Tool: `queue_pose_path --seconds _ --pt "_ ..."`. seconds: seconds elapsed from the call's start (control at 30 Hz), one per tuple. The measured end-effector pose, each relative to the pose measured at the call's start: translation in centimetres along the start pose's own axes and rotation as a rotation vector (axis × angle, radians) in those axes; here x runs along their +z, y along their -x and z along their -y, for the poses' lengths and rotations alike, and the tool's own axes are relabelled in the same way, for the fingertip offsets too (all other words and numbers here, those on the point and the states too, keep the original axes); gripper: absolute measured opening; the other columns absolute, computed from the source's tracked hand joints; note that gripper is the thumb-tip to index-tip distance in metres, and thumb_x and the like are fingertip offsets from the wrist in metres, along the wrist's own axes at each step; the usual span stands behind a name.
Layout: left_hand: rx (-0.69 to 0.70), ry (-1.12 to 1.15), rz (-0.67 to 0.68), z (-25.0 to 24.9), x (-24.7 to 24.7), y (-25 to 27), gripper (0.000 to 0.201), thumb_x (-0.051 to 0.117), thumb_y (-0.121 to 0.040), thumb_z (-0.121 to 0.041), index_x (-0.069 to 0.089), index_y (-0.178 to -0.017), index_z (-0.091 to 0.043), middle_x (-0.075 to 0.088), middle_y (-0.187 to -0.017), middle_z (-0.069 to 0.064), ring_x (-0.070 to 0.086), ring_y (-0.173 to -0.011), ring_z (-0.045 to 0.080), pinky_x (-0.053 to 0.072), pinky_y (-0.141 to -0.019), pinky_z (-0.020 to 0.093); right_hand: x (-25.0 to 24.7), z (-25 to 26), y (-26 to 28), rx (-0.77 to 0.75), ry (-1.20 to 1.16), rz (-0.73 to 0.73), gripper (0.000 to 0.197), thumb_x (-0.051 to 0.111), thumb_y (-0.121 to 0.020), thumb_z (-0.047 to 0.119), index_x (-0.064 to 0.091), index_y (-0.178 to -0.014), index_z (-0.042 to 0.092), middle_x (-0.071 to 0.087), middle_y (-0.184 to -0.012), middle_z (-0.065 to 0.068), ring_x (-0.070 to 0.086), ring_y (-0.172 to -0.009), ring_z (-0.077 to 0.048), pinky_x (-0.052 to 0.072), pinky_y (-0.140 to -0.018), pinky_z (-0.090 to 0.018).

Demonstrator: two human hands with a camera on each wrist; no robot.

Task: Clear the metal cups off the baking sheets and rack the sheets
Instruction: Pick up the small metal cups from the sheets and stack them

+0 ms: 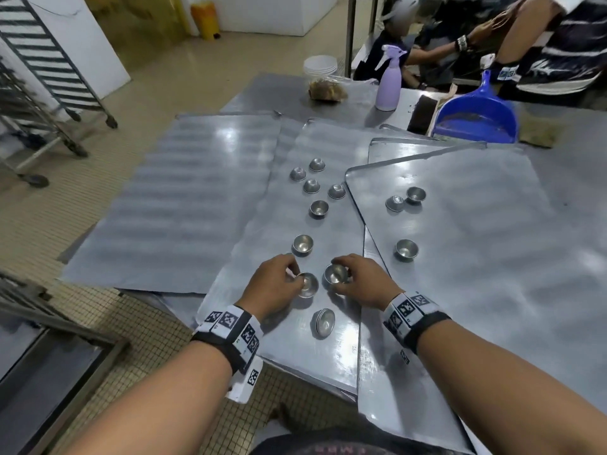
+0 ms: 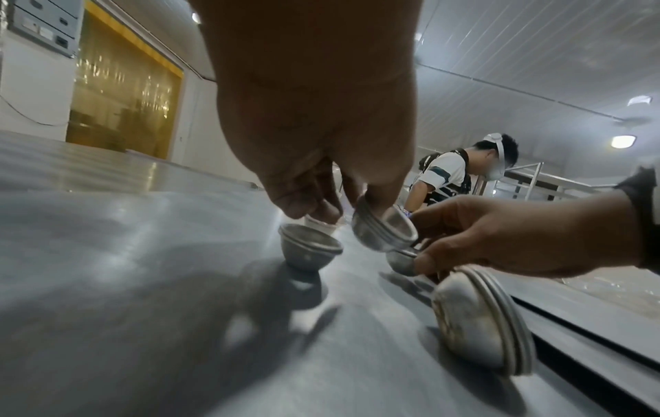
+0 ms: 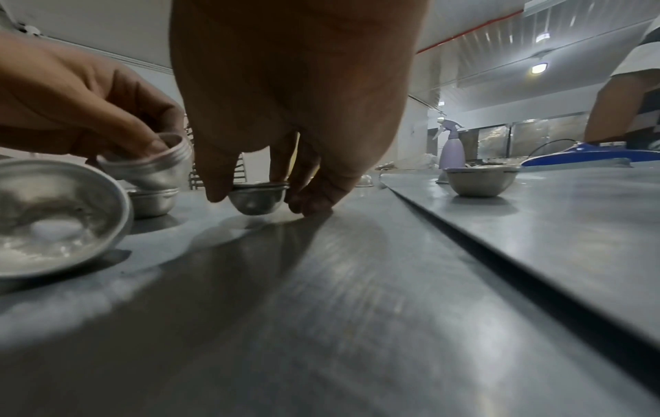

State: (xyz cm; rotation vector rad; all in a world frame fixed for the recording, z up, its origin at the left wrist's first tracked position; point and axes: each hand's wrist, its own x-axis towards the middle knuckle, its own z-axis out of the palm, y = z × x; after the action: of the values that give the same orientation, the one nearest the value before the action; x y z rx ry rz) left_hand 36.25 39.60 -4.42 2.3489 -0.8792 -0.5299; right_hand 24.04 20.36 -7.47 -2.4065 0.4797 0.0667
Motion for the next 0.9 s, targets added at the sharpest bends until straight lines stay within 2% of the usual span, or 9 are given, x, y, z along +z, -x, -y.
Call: queue_pose_path --seconds 0.1,0.17,0.27,0.37,0.47,0.57,0.63,0.77,0.9 --pt "-0.079 0.188 -0.009 0.2 -1.0 -0.7 0.015 0.067 -0.084 -0.022 0.053 -0.084 -0.017 0.065 -0.079 0.002 0.058 -0.070 0.020 0.049 -0.064 0.035 -0.1 0.3 0.1 0.054 -0.111 -0.097 0.058 0.079 -0.077 0.036 0.060 -0.131 0.024 0.064 -0.121 0.003 0.061 -0.104 -0.015 0.047 -0.094 -0.031" --pt "-0.134 0.345 -0.012 0.4 -1.5 -1.1 0.016 0.067 -0.081 -0.023 0.053 -0.085 -0.017 0.062 -0.076 0.006 0.055 -0.068 0.022 0.048 -0.061 0.034 -0.2 0.8 0.0 0.063 -0.174 -0.172 0.056 0.080 -0.077 0.034 0.061 -0.129 0.023 0.065 -0.119 0.005 0.061 -0.097 -0.010 0.045 -0.086 -0.020" --pt "-0.234 0.562 -0.012 0.9 -1.9 -1.5 0.016 0.068 -0.087 -0.016 0.059 -0.100 -0.017 0.069 -0.091 0.012 0.064 -0.076 0.024 0.055 -0.063 0.034 -0.4 2.4 -0.2 0.038 -0.246 -0.241 0.056 0.082 -0.078 0.034 0.061 -0.128 0.022 0.065 -0.116 0.009 0.062 -0.092 -0.005 0.040 -0.075 -0.005" --pt "-0.311 0.750 0.011 1.3 -2.2 -1.6 0.027 0.066 -0.092 -0.007 0.067 -0.118 -0.015 0.072 -0.100 0.012 0.070 -0.076 0.017 0.055 -0.057 0.025 -0.6 4.5 -0.6 -0.001 -0.307 -0.268 0.055 0.082 -0.077 0.034 0.061 -0.126 0.022 0.065 -0.113 0.012 0.063 -0.094 -0.005 0.044 -0.077 -0.011" --pt "-0.335 0.882 0.035 1.6 -2.5 -1.6 0.022 0.063 -0.093 -0.001 0.073 -0.113 -0.004 0.075 -0.097 0.013 0.074 -0.070 0.010 0.055 -0.058 0.020 -0.1 6.3 -1.1 -0.041 -0.330 -0.263 0.055 0.083 -0.077 0.034 0.061 -0.125 0.021 0.067 -0.111 0.013 0.063 -0.095 -0.002 0.047 -0.081 -0.016" --pt "-0.369 1.042 0.083 1.9 -2.8 -1.4 0.020 0.061 -0.092 0.001 0.078 -0.099 -0.004 0.077 -0.095 0.019 0.075 -0.084 0.022 0.062 -0.077 0.035 1.1 7.5 -1.6 -0.076 -0.331 -0.228 0.054 0.082 -0.078 0.037 0.060 -0.125 0.023 0.068 -0.111 0.014 0.062 -0.097 0.001 0.045 -0.079 -0.010" --pt "-0.398 1.146 0.100 2.2 -2.9 -1.2 0.020 0.059 -0.091 -0.002 0.079 -0.097 -0.003 0.076 -0.095 0.021 0.074 -0.087 0.028 0.060 -0.090 0.046 2.0 8.0 -1.9 -0.091 -0.332 -0.198 0.052 0.080 -0.079 0.039 0.057 -0.124 0.026 0.069 -0.112 0.013 0.062 -0.100 0.000 0.049 -0.083 -0.016" --pt "-0.452 1.244 0.110 2.9 -3.1 -1.1 0.027 0.060 -0.092 -0.012 0.074 -0.113 -0.001 0.074 -0.107 0.023 0.075 -0.084 0.029 0.061 -0.078 0.040 3.2 8.5 -2.5 -0.088 -0.313 -0.161 0.054 0.078 -0.078 0.040 0.055 -0.126 0.028 0.068 -0.115 0.011 0.063 -0.102 -0.003 0.053 -0.091 -0.030" --pt "-0.456 1.274 0.056 4.1 -3.4 -1.0 0.028 0.059 -0.094 -0.010 0.069 -0.115 0.005 0.072 -0.105 0.026 0.075 -0.083 0.028 0.061 -0.073 0.037 3.4 9.7 -2.9 -0.079 -0.339 -0.130 0.069 0.076 -0.078 0.051 0.052 -0.139 0.030 0.063 -0.128 0.010 0.059 -0.113 -0.003 0.050 -0.095 -0.027"
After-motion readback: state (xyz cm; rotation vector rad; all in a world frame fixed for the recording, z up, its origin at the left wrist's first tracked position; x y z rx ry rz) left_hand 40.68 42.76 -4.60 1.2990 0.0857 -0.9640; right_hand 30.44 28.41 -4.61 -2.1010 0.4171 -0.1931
